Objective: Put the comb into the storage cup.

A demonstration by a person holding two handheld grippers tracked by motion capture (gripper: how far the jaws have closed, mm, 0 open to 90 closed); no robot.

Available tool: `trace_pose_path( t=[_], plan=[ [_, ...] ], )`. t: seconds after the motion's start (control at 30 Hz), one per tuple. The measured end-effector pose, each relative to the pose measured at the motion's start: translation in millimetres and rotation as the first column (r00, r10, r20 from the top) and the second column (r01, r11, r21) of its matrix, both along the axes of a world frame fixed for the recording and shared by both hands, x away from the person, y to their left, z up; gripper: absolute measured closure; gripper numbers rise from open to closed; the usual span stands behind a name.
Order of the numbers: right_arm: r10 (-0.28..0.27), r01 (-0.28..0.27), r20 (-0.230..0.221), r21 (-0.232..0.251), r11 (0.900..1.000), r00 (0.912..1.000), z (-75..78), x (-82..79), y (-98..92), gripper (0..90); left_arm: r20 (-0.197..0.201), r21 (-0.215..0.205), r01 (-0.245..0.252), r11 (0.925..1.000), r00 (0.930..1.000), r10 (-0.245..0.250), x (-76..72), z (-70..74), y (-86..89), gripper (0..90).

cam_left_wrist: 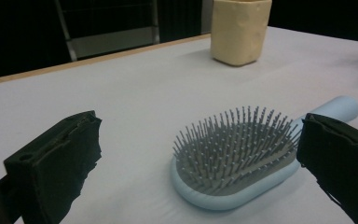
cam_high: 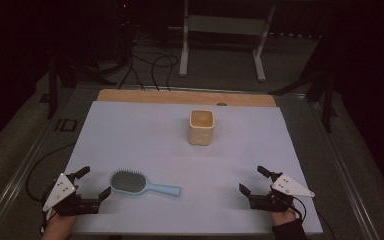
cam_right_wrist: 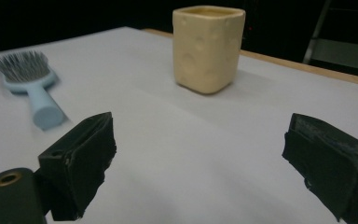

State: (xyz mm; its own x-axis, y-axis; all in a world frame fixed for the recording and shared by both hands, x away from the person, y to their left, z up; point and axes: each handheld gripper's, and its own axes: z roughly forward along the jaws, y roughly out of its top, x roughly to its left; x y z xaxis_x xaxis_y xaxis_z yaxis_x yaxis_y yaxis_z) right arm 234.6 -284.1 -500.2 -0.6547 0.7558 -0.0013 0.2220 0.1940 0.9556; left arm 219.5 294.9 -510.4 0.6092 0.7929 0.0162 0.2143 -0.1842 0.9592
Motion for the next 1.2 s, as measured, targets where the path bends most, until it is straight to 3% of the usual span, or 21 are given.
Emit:
trace_pose_path(
  t=[0.23,0.4,0.53,0.67,0.8,1.0,1.2],
  plan=[
    [-0.016,0.017,0.007,-0.052,0.998,0.9998,-1.6,-1.0,2.7,8.7,-0.012,0.005,-0.004,1.0000,0.9999,0.004,3.5,-1.6,-1.1,0.0],
    [-0.015,0.015,0.005,-0.057,0.998,0.9999,-2.9,-1.1,2.0,8.7,-0.006,0.004,-0.001,1.0000,1.0000,0.002,3.5,0.2,-1.6,0.0],
    [-0.017,0.017,0.004,-0.046,0.999,0.9999,-1.4,-1.3,2.0,8.7,0.027,-0.004,-0.007,1.0000,0.9996,0.007,0.2,4.7,-1.9,0.0],
    [-0.008,0.009,0.019,-0.063,0.998,0.9998,0.0,-2.8,5.0,8.7,0.011,-0.024,-0.005,0.9997,0.9999,0.006,1.8,7.1,-0.3,0.0],
    [-0.004,0.005,0.022,-0.036,0.999,0.9997,1.3,-3.3,4.1,8.7,0.000,-0.020,-0.001,0.9998,1.0000,0.001,2.9,8.2,-1.1,0.0],
    [-0.009,0.010,0.026,-0.046,0.999,0.9996,1.9,-4.7,4.2,8.7,-0.018,-0.023,0.015,0.9996,0.9997,-0.016,2.8,13.1,-4.3,0.0],
    [-0.002,0.003,0.070,-0.017,1.000,0.9976,8.3,-9.3,5.9,8.7,-0.029,-0.010,0.033,0.9994,0.9990,-0.033,2.3,21.9,-9.9,0.0]
  ],
)
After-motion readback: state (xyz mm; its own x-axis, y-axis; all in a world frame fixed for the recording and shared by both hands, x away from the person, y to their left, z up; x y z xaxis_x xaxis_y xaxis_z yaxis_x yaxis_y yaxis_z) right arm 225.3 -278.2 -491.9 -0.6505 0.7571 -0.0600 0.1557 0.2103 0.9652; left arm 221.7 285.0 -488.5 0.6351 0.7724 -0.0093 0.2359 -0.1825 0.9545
